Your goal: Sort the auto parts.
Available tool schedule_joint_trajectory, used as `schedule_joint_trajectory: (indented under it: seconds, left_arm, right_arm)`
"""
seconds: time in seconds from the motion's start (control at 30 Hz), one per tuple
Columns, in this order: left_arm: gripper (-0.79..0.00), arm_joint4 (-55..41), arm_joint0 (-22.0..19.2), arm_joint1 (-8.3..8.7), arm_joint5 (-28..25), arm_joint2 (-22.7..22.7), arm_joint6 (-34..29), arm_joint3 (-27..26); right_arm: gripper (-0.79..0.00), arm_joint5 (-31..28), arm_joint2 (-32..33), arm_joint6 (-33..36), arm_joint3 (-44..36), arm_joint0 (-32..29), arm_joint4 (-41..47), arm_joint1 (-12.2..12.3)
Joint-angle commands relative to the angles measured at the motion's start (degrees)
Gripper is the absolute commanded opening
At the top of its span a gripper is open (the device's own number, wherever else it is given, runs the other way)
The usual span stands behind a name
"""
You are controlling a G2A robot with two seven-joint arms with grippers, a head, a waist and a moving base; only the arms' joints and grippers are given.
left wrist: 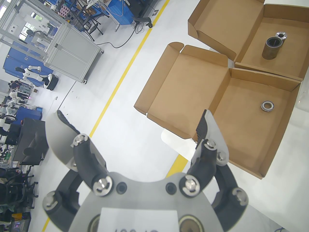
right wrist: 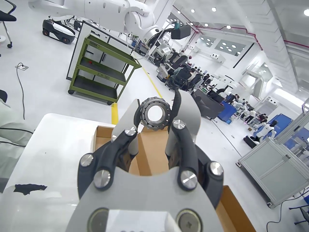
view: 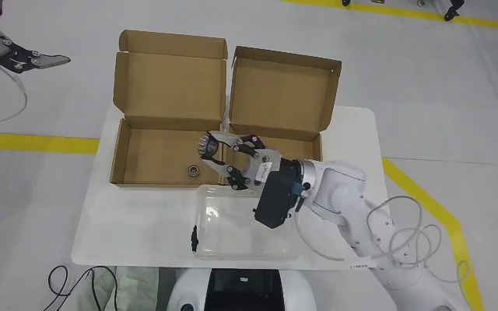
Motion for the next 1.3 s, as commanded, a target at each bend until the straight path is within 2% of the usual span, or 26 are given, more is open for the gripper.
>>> schedule_joint_trajectory:
  seconds: [0.0, 0.57, 1.03, 1.27]
  left_arm:
    - [0.000, 0.0, 0.0, 0.00, 0.0, 0.0, 0.0, 0.0]
    - [0.000, 0.0, 0.0, 0.00, 0.0, 0.0, 0.0, 0.0]
    - [0.000, 0.0, 0.0, 0.00, 0.0, 0.0, 0.0, 0.0]
    - [0.000, 0.0, 0.0, 0.00, 0.0, 0.0, 0.0, 0.0]
  right_arm:
    - [-0.785, 0.1, 0.0, 0.0, 0.1, 0.2, 0.2, -0.1]
    - [-0.785, -0.1, 0.0, -0.6, 0.8, -0.7, -1.3, -0.3]
    - [-0.785, 0.4, -3.7, -6.0, 11.6, -1.3, -2.8, -1.2]
    - [-0.785, 0.2, -8.5, -1.3, 19.0, 2.6, -1.5, -3.0]
